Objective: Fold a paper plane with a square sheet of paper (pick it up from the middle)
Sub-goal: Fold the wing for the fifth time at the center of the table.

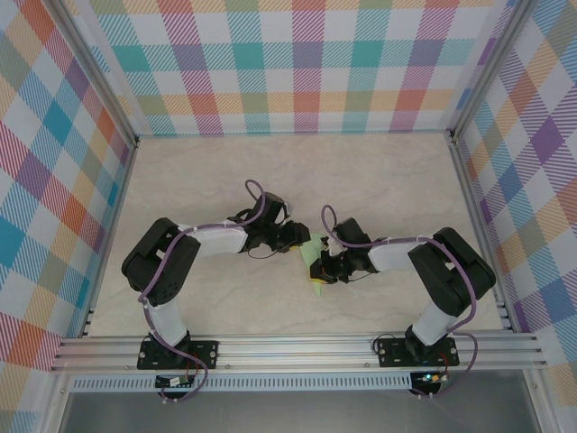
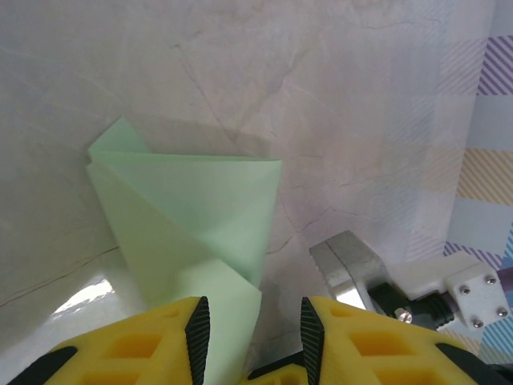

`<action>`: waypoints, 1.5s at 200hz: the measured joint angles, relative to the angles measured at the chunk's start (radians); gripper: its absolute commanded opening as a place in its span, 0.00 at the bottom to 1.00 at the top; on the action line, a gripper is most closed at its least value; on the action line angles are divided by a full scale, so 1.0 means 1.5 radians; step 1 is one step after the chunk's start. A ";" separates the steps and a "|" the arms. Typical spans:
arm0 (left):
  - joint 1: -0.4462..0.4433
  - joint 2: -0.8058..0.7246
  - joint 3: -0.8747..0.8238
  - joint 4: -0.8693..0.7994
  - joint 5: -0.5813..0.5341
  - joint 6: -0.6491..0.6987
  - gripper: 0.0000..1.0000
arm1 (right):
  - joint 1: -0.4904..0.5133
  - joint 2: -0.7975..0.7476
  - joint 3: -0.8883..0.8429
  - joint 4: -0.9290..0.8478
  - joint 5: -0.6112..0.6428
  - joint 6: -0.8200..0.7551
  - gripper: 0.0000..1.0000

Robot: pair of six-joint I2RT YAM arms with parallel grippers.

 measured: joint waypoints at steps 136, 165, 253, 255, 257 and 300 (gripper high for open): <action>0.000 0.102 0.083 -0.035 -0.028 0.047 0.36 | 0.000 -0.016 -0.030 0.033 0.000 0.002 0.05; 0.005 0.107 0.092 -0.045 -0.026 0.064 0.36 | 0.000 -0.029 -0.045 0.036 0.000 -0.001 0.05; 0.043 0.123 0.105 -0.026 0.020 0.099 0.39 | 0.000 -0.041 -0.056 0.033 0.000 -0.005 0.05; 0.045 0.123 0.105 -0.026 0.020 0.099 0.39 | 0.000 -0.041 -0.056 0.033 0.000 -0.005 0.05; 0.046 0.123 0.105 -0.025 0.020 0.100 0.39 | 0.000 -0.041 -0.056 0.033 -0.001 -0.005 0.05; 0.071 0.129 0.111 -0.017 0.020 0.115 0.40 | 0.000 -0.041 -0.056 0.032 -0.001 -0.005 0.06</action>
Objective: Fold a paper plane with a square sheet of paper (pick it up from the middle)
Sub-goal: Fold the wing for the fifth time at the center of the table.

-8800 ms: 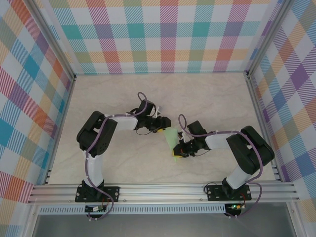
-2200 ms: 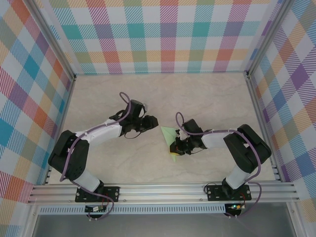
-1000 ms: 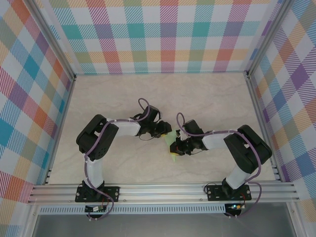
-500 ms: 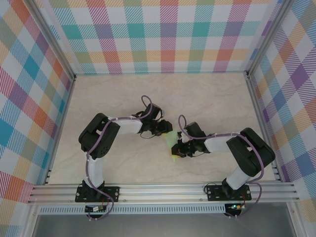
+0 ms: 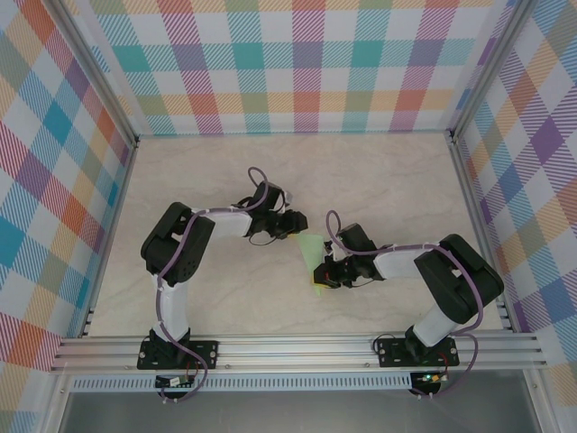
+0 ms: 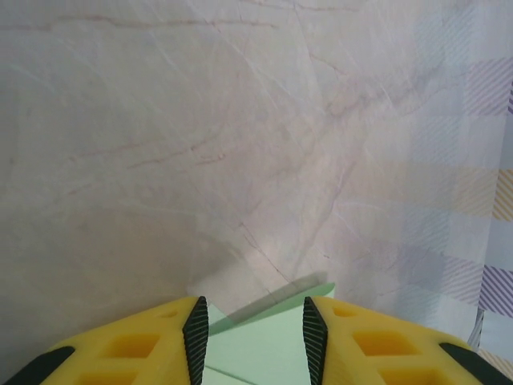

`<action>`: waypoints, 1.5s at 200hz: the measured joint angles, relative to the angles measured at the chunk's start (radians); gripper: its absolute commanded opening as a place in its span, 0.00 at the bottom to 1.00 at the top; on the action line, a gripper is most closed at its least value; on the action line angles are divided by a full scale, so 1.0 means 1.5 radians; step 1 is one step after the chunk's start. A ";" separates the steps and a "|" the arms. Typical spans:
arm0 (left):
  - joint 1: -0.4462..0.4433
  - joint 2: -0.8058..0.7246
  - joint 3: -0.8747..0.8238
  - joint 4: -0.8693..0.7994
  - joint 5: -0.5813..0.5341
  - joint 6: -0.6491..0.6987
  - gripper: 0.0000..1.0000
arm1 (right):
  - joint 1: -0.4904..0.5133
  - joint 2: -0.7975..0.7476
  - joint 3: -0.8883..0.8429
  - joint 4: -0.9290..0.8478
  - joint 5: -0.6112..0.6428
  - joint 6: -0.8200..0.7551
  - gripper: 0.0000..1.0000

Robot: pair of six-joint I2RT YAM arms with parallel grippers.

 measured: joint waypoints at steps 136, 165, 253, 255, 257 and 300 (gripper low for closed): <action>-0.010 -0.195 0.021 -0.215 -0.164 0.014 0.57 | -0.001 -0.093 0.034 -0.082 0.034 0.007 0.21; -0.055 -0.235 0.022 -0.302 -0.239 -0.001 0.59 | -0.042 -0.217 0.037 -0.146 0.104 0.008 0.26; -0.229 -0.044 0.222 -0.507 -0.356 -0.054 0.66 | -0.134 -0.285 -0.045 -0.206 0.171 0.025 0.34; -0.230 -0.040 0.226 -0.512 -0.358 -0.054 0.66 | -0.134 -0.285 -0.045 -0.206 0.171 0.025 0.35; -0.231 -0.038 0.230 -0.515 -0.358 -0.055 0.66 | -0.134 -0.285 -0.045 -0.206 0.171 0.025 0.35; -0.235 0.000 0.256 -0.567 -0.381 -0.066 0.63 | -0.134 -0.285 -0.051 -0.205 0.165 0.025 0.39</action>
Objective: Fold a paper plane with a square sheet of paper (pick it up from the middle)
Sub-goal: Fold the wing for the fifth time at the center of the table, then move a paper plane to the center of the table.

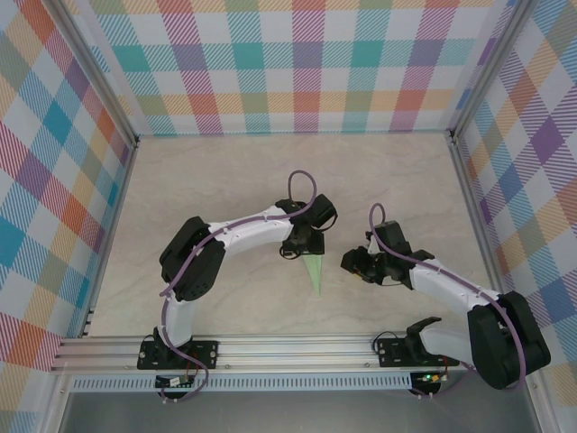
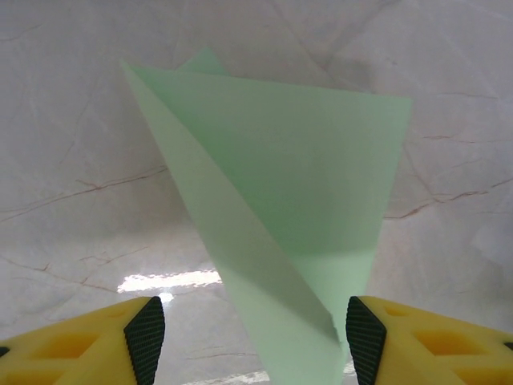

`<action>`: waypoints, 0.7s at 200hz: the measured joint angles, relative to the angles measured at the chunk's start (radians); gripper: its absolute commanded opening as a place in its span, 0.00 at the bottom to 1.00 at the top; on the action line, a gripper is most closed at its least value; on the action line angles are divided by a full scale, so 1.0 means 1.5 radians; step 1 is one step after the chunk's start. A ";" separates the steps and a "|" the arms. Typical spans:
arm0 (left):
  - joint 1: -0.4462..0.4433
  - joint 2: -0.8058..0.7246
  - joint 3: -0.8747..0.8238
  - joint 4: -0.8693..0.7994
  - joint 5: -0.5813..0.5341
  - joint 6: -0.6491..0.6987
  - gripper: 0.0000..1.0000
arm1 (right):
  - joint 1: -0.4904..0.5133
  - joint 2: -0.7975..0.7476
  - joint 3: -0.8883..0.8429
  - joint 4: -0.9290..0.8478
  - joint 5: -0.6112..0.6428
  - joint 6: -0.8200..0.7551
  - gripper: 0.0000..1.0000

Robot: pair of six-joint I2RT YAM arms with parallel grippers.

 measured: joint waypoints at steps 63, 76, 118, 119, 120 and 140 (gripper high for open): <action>0.000 0.002 -0.001 -0.008 0.003 -0.008 0.50 | 0.000 0.037 -0.002 0.029 -0.045 0.000 0.40; 0.000 0.001 -0.006 -0.006 0.003 -0.009 0.45 | 0.000 0.050 -0.001 0.036 -0.055 -0.001 0.41; 0.000 -0.025 -0.063 0.010 -0.008 -0.009 0.16 | 0.017 0.102 0.028 0.053 -0.077 -0.003 0.41; 0.000 -0.026 -0.066 0.011 -0.009 -0.012 0.16 | 0.018 0.104 0.030 0.054 -0.077 -0.003 0.41; 0.000 -0.027 -0.067 0.011 -0.009 -0.014 0.16 | 0.018 0.105 0.031 0.054 -0.077 -0.003 0.42; 0.000 -0.058 -0.103 0.022 -0.010 -0.014 0.11 | 0.035 0.140 0.058 0.065 -0.083 -0.005 0.42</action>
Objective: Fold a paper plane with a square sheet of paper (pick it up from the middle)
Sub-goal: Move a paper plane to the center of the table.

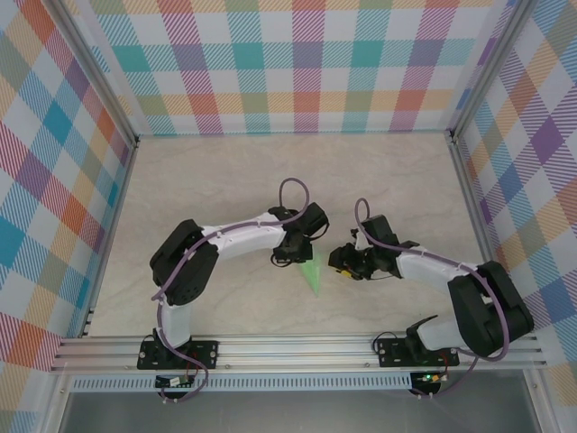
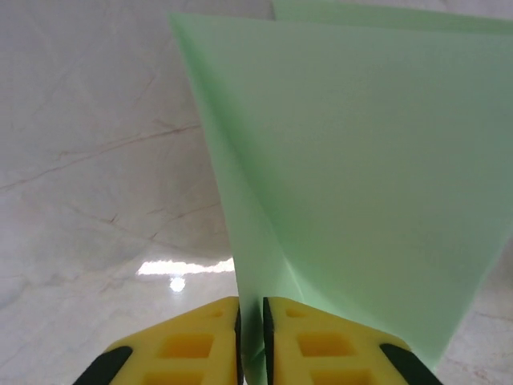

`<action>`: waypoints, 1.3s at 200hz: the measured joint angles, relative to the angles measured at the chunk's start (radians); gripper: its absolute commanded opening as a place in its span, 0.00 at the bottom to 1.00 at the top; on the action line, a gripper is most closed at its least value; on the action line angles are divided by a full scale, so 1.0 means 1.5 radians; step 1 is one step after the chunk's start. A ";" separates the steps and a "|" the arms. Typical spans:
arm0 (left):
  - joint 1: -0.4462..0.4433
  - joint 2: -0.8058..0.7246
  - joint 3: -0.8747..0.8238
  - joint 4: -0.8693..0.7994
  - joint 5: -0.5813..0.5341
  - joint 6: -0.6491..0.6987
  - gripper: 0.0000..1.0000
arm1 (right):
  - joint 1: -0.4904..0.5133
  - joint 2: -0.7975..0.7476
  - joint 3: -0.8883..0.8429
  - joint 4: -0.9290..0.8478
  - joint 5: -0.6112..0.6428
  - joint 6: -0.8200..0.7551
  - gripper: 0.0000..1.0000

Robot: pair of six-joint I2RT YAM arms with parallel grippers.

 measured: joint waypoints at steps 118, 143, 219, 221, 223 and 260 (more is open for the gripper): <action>0.013 -0.055 -0.069 0.060 0.001 -0.002 0.08 | 0.067 0.114 0.072 0.024 0.005 -0.016 0.46; 0.013 -0.055 -0.070 0.062 0.001 -0.001 0.08 | 0.074 0.130 0.077 0.037 -0.004 -0.016 0.46; 0.017 -0.055 -0.073 0.065 0.001 0.006 0.08 | 0.079 0.143 0.087 0.079 -0.040 -0.021 0.48; 0.017 -0.055 -0.073 0.065 0.001 0.006 0.08 | 0.079 0.143 0.087 0.079 -0.040 -0.021 0.48; 0.017 -0.055 -0.074 0.065 0.001 0.006 0.08 | 0.079 0.143 0.087 0.080 -0.041 -0.021 0.48; 0.017 -0.055 -0.078 0.074 0.001 0.006 0.08 | 0.080 0.143 0.077 0.102 -0.053 -0.037 0.50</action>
